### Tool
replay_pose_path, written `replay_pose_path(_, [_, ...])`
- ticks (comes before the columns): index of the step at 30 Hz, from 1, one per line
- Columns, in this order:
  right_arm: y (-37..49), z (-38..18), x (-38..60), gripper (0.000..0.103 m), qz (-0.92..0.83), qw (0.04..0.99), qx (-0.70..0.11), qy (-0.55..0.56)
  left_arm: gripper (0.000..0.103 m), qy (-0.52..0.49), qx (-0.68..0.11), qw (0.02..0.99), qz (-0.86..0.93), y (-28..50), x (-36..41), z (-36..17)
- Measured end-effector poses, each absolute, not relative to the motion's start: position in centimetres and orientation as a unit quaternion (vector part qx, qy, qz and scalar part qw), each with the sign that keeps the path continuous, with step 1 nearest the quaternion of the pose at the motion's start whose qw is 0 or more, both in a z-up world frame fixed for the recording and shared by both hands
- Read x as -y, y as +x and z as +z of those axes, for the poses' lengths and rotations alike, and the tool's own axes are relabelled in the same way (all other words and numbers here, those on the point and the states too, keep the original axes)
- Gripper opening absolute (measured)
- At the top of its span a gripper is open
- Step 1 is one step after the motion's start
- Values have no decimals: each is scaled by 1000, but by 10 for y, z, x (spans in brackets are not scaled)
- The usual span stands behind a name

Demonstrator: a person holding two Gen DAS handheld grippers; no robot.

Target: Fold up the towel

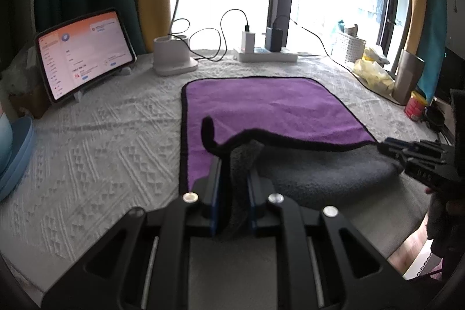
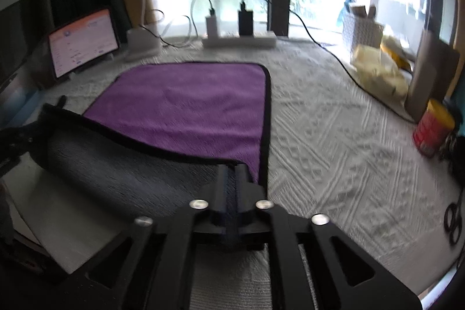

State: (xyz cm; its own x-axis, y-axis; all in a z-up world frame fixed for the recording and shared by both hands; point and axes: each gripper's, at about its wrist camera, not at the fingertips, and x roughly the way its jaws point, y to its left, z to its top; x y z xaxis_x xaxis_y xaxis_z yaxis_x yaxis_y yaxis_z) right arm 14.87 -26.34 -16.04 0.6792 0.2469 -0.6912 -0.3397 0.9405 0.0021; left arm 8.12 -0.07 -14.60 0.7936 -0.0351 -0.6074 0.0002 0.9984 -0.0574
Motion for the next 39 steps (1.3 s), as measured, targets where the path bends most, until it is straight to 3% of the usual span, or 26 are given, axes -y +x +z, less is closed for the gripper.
replay_pose_path(1, [149, -161, 264, 49, 161, 914, -368, -64, 16, -26, -320, 947, -9, 80, 1, -145])
replay_pose_path(2, [149, -162, 264, 52, 160, 914, -366, -65, 16, -24, -318, 948, -8, 78, 1, -145])
replay_pose_path(11, [150, -170, 259, 51, 168, 909, -372, -84, 16, -23, -322, 946, -3, 70, -1, -149])
replay_pose_path(16, [145, -173, 249, 26, 175, 907, -366, -115, 16, -28, -322, 946, -6, 69, 0, -151])
replay_pose_path(22, [144, -172, 243, 9, 182, 905, -361, -130, 16, -28, -316, 948, -11, 70, -1, -146])
replay_pose_path(39, [158, -122, 249, 6, 193, 921, -323, -104, 16, -29, -294, 955, -17, 90, -3, -109])
